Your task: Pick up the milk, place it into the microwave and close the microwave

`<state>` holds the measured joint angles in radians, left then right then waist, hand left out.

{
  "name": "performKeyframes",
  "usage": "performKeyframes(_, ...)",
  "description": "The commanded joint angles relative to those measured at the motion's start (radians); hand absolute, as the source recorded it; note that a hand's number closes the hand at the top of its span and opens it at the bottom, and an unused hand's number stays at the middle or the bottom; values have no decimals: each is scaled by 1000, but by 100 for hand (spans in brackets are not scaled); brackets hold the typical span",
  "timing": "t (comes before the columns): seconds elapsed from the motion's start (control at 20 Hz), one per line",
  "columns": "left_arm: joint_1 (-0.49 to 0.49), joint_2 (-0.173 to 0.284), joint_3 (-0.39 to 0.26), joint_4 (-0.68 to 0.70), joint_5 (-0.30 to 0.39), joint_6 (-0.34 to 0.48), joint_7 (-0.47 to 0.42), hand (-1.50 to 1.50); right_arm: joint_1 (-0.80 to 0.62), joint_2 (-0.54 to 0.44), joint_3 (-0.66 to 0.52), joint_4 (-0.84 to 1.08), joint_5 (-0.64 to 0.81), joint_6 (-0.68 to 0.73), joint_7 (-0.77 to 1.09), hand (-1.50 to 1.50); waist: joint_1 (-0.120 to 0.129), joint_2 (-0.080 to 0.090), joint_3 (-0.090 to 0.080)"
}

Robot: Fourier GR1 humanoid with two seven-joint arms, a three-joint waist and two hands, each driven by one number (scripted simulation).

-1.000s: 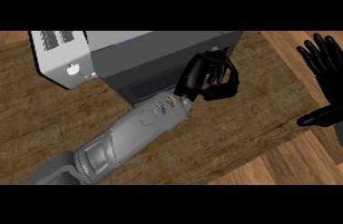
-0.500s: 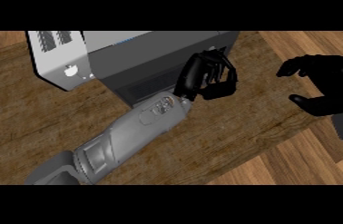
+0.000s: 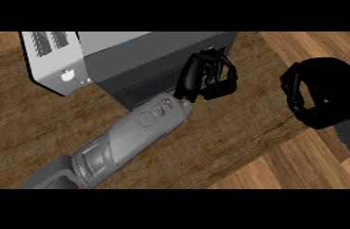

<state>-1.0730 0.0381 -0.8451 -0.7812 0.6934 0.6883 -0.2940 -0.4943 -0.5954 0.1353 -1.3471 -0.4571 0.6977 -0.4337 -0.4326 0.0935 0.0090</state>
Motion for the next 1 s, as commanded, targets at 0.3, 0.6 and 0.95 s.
performKeyframes(0.3,-66,-36,10,48,18,17,-4,150,13,-1,50,-111,-41,85,-13,150,-51,9,4)
performKeyframes(0.6,-59,-36,9,48,22,40,-18,150,31,0,67,-167,-69,84,10,150,-54,8,5)
performKeyframes(0.95,4,-37,42,78,100,79,63,150,81,-34,162,-211,-69,139,98,150,-20,30,0)
